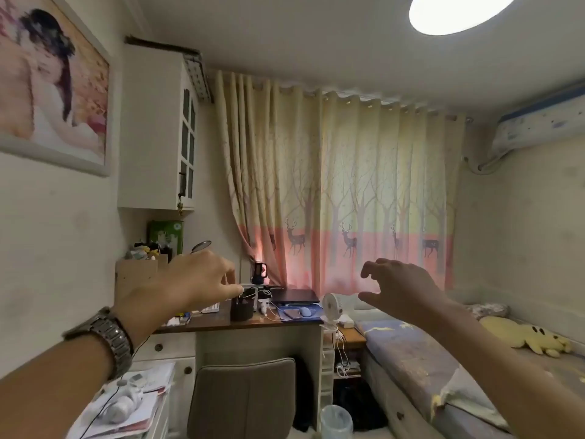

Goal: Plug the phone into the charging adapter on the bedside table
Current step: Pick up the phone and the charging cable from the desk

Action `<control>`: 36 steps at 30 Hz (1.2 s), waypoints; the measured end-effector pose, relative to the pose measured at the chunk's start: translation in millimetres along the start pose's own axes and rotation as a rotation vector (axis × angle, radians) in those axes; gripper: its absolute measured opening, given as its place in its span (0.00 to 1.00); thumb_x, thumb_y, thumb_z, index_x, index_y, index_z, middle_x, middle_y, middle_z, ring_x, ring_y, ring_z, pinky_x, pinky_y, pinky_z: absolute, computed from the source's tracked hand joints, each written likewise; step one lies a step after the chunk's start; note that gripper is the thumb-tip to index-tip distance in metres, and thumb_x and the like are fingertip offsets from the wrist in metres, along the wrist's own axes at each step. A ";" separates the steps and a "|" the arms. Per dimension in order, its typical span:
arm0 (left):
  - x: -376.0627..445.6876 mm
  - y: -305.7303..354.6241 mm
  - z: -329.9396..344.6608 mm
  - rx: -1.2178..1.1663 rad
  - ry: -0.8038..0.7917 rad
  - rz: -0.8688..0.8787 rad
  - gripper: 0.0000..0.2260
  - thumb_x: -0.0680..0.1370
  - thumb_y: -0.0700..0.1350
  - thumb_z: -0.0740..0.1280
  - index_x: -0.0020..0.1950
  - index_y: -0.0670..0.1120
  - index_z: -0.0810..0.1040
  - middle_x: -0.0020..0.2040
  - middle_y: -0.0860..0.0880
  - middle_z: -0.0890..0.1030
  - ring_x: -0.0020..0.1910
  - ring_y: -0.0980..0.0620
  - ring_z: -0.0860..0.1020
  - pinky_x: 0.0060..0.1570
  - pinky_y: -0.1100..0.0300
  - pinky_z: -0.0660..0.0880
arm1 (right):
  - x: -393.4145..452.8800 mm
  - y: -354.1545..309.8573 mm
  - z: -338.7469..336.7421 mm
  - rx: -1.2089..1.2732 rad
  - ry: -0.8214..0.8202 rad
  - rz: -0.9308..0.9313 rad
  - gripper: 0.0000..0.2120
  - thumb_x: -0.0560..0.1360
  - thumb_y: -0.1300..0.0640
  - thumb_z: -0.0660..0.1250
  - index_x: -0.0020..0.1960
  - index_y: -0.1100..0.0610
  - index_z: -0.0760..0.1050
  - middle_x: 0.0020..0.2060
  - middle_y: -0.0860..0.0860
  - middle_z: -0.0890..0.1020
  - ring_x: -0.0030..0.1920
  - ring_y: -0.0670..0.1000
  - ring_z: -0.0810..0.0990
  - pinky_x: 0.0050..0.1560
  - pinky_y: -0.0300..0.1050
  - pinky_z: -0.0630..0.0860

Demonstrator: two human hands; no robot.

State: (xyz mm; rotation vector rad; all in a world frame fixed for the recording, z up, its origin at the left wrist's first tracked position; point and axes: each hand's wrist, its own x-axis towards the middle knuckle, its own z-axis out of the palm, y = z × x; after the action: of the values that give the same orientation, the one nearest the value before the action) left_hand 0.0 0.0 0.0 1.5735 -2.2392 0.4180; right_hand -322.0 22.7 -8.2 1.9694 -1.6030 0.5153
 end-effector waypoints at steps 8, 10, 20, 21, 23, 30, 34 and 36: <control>23.7 -24.5 26.0 0.005 -0.040 -0.020 0.14 0.74 0.61 0.63 0.50 0.53 0.78 0.47 0.54 0.82 0.44 0.57 0.78 0.47 0.55 0.79 | 24.8 -6.4 33.6 -0.033 0.063 0.012 0.18 0.75 0.44 0.65 0.62 0.50 0.74 0.56 0.47 0.81 0.51 0.48 0.80 0.43 0.37 0.65; 37.5 -29.2 37.9 0.004 -0.041 -0.020 0.14 0.74 0.61 0.63 0.50 0.52 0.78 0.47 0.54 0.82 0.44 0.56 0.79 0.47 0.55 0.79 | 33.5 -2.9 48.6 -0.027 0.067 0.023 0.18 0.75 0.43 0.64 0.62 0.50 0.74 0.56 0.47 0.81 0.52 0.48 0.80 0.44 0.38 0.65; 161.9 -40.1 115.4 0.011 -0.093 0.014 0.14 0.74 0.60 0.63 0.52 0.53 0.78 0.47 0.55 0.82 0.44 0.58 0.78 0.43 0.61 0.77 | 121.9 47.7 152.8 -0.042 -0.016 0.060 0.18 0.75 0.43 0.63 0.61 0.49 0.73 0.57 0.48 0.79 0.51 0.49 0.77 0.47 0.41 0.67; 178.4 -41.7 121.1 0.009 -0.078 0.014 0.14 0.74 0.61 0.63 0.52 0.53 0.78 0.47 0.55 0.82 0.44 0.57 0.78 0.44 0.60 0.78 | 136.1 56.3 159.6 -0.034 -0.006 0.067 0.18 0.74 0.43 0.64 0.61 0.49 0.73 0.57 0.48 0.79 0.52 0.49 0.77 0.47 0.41 0.67; 208.1 -44.6 133.5 -0.006 -0.051 0.009 0.15 0.74 0.62 0.63 0.52 0.54 0.78 0.47 0.55 0.82 0.44 0.57 0.78 0.44 0.58 0.78 | 163.3 70.6 171.9 -0.021 0.008 0.082 0.19 0.74 0.43 0.64 0.62 0.49 0.73 0.58 0.47 0.79 0.54 0.49 0.78 0.50 0.41 0.70; 278.7 -54.4 187.0 0.039 -0.110 0.005 0.16 0.74 0.62 0.63 0.54 0.53 0.77 0.49 0.53 0.82 0.45 0.55 0.78 0.42 0.60 0.77 | 223.4 97.1 235.5 -0.002 -0.024 0.083 0.19 0.75 0.43 0.63 0.62 0.49 0.72 0.59 0.48 0.79 0.55 0.50 0.78 0.47 0.41 0.67; 326.0 -62.5 204.3 0.045 -0.073 0.016 0.15 0.73 0.62 0.63 0.51 0.54 0.78 0.47 0.54 0.82 0.44 0.56 0.78 0.43 0.58 0.78 | 254.0 114.9 266.2 -0.009 -0.007 0.107 0.18 0.75 0.43 0.64 0.62 0.49 0.73 0.58 0.48 0.79 0.55 0.50 0.78 0.45 0.41 0.67; 350.5 -65.1 218.1 0.045 -0.045 0.036 0.15 0.73 0.62 0.63 0.50 0.54 0.79 0.47 0.55 0.83 0.43 0.56 0.79 0.44 0.56 0.78 | 270.0 121.9 284.3 -0.014 -0.008 0.114 0.18 0.75 0.43 0.64 0.62 0.48 0.73 0.57 0.47 0.79 0.55 0.50 0.78 0.44 0.40 0.65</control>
State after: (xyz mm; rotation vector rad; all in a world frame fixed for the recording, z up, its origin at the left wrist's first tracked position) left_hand -74.5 -410.1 -30.2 1.5818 -2.3097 0.4503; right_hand -394.5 -379.7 -46.0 1.8801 -1.7269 0.5396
